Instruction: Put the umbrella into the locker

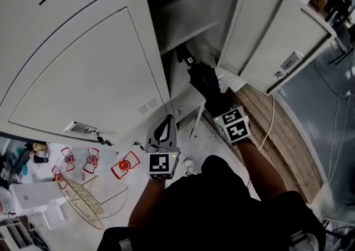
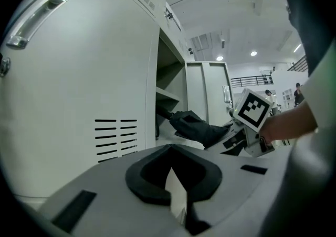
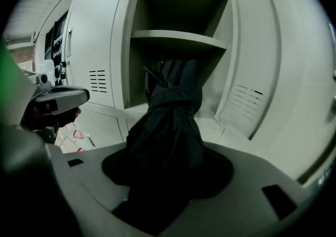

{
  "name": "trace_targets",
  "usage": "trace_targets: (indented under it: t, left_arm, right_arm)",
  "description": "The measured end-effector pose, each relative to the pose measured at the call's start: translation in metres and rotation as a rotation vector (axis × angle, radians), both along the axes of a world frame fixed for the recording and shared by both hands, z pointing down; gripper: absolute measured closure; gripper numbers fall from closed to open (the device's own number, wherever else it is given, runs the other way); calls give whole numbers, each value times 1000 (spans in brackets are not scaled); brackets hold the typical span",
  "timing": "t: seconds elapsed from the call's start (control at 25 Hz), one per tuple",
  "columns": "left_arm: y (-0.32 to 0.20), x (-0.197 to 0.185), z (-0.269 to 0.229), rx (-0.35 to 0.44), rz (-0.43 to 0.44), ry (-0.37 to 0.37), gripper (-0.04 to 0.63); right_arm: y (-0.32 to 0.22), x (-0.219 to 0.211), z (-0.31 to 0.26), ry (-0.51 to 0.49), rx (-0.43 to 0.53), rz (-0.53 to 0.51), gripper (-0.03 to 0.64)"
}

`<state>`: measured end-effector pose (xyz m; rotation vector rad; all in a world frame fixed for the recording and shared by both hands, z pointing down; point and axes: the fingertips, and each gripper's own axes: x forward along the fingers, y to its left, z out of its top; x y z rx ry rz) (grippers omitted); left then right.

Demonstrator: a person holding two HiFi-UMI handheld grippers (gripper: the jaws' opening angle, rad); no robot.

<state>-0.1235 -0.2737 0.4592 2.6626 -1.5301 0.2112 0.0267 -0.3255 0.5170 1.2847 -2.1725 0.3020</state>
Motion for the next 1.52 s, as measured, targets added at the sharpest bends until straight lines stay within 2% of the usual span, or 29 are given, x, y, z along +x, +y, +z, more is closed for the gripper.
trace_targets:
  t: [0.24,0.48,0.6,1.2,1.52]
  left_arm:
    - [-15,0,-13,26,-29,34,600]
    - [-26,3,-17,34,-50,39,600]
    - [-27,1,-19,40,-76,18,600]
    - [-30,13,-15,7,-115,32,600]
    - [-29,9,-13,18,-161,19,600]
  right_arm:
    - [-54,-16,-9,30,-35,-44,383]
    - [-103,-31,-20,18,-47,-80,382]
    - [-123,-44,-29,10,-37,-103,382]
    - [-170,-69,-10,66,-162,-153,376]
    - [-192,-76,4,42,-209,-146,344]
